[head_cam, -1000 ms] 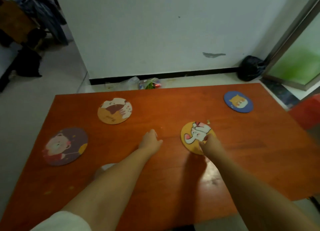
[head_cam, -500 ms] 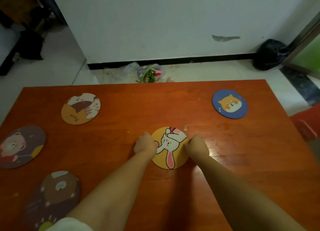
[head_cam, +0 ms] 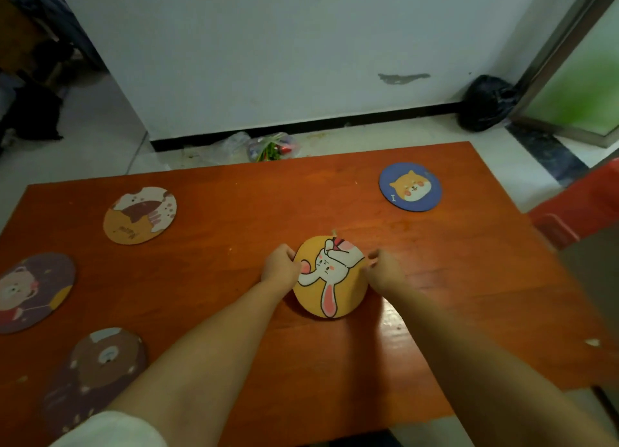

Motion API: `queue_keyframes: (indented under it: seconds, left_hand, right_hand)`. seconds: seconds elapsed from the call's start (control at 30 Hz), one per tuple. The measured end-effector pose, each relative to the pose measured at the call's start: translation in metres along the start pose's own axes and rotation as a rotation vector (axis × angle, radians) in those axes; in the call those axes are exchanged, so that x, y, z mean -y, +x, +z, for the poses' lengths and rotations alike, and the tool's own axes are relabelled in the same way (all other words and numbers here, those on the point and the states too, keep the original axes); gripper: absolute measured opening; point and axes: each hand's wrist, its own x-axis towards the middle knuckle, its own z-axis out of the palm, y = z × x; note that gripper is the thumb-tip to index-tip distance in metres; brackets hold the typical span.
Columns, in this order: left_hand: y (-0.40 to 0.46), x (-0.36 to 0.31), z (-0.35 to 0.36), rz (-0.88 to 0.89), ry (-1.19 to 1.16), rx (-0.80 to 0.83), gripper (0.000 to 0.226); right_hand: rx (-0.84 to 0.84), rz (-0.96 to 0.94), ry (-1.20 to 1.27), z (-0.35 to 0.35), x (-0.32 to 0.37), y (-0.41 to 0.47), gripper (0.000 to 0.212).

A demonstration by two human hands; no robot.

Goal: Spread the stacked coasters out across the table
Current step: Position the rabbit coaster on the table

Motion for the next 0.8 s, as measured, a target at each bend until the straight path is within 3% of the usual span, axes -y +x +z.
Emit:
queue_keyframes:
  seconds: [0.03,0.13,0.2,0.43,0.57,0.67,0.8]
  left_hand:
    - [-0.006,-0.009,0.006,0.010,-0.005,0.017,0.037]
    - [-0.019,-0.032,0.036,0.013,-0.041,0.092,0.034]
    - [-0.032,-0.051,0.063,0.012,-0.056,0.127,0.034]
    - [-0.084,-0.108,0.178,-0.005,-0.003,0.149,0.037]
    - [-0.103,-0.109,0.215,-0.057,0.060,0.102,0.034]
    - [-0.113,-0.099,0.222,-0.082,0.114,0.063,0.011]
    - [-0.118,-0.094,0.230,-0.088,0.280,0.010,0.030]
  right_hand:
    - [-0.006,0.005,0.008,-0.012,-0.007,-0.002,0.028]
    - [-0.023,-0.021,-0.065,-0.052,-0.038,-0.004,0.005]
    - [-0.036,-0.032,-0.083,-0.080,-0.063,-0.001,0.015]
    - [0.025,-0.046,-0.158,-0.175,-0.161,0.013,0.018]
    - [0.107,-0.073,-0.233,-0.184,-0.195,0.018,0.011]
    - [0.110,-0.119,-0.263,-0.176,-0.202,0.016,0.011]
    - [0.081,-0.190,-0.328,-0.167,-0.214,0.014,0.012]
